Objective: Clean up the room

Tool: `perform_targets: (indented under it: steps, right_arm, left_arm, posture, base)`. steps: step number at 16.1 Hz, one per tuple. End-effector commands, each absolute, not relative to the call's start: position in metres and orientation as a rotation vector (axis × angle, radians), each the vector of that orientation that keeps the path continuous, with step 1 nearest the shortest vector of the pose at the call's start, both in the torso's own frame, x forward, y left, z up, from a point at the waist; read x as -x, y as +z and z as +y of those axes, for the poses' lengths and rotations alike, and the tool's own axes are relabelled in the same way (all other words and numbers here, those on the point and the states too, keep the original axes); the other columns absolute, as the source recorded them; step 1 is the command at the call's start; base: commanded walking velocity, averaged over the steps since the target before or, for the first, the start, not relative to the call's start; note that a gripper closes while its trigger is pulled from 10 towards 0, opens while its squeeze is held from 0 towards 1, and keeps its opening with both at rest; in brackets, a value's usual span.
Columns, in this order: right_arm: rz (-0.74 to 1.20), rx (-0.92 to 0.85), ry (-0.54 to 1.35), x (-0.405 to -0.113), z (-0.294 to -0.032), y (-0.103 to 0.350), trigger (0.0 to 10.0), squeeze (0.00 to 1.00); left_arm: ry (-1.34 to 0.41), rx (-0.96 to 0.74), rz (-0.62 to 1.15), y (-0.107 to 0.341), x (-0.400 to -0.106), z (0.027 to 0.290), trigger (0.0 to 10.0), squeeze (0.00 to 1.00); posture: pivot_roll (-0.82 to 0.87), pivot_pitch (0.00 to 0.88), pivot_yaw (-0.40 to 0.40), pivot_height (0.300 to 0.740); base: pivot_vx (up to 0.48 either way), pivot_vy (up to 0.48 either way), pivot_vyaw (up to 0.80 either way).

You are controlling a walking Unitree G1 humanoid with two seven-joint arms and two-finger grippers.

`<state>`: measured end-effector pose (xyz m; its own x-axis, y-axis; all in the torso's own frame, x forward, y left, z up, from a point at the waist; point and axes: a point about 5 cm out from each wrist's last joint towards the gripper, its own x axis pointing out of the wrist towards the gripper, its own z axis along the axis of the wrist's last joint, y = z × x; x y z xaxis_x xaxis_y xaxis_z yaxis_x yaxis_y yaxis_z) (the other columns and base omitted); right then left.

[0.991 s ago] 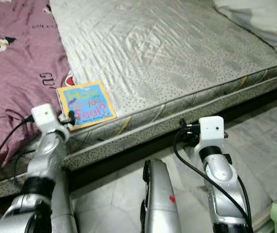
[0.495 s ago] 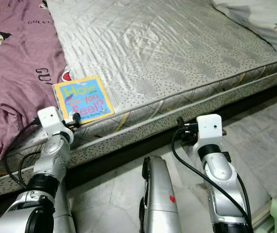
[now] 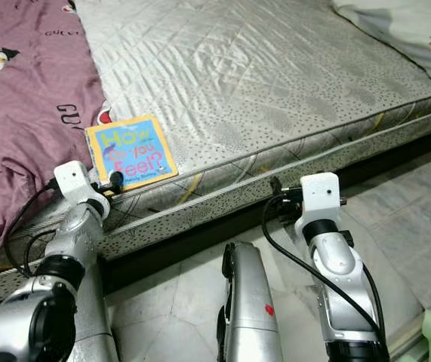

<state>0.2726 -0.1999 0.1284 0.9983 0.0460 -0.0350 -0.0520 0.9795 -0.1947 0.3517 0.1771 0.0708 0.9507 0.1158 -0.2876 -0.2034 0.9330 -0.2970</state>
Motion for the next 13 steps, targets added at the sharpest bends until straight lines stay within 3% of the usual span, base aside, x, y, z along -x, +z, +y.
perform_targets:
  steps: [1,5,8,9,13]
  right_arm:
    - [0.012,0.212,0.050,-0.272,-0.199,0.133,10.0,0.00]
    - [0.002,0.218,0.045,-0.273,-0.198,0.135,10.0,0.00]
    - [-0.006,0.220,0.048,-0.275,-0.196,0.136,10.0,0.00]
    - [-0.006,0.220,0.048,-0.276,-0.195,0.136,10.0,0.00]
    - [-0.011,0.221,0.042,-0.278,-0.194,0.136,10.0,0.00]
  left_arm:
    - [0.122,0.363,0.322,0.062,-0.350,0.167,10.0,0.00]
    - [-0.040,0.517,0.323,0.065,-0.354,0.143,10.0,0.00]
    - [-0.142,0.518,0.370,0.061,-0.351,0.130,10.0,0.00]
    - [-0.161,0.544,0.346,0.063,-0.353,0.130,0.0,0.00]
    - [-0.157,0.550,0.320,0.066,-0.354,0.137,0.0,0.00]
  posture:
    - [-0.12,0.093,-0.082,0.463]
    - [-0.13,0.095,-0.076,0.463]
    - [-0.12,0.095,-0.074,0.463]
    - [-0.12,0.094,-0.073,0.463]
    - [-0.11,0.091,-0.068,0.463]
  base:
    - [0.000,0.000,0.00]
    - [0.000,0.000,0.00]
    - [0.000,0.000,0.00]
    - [0.000,0.000,0.00]
    - [0.000,0.000,0.00]
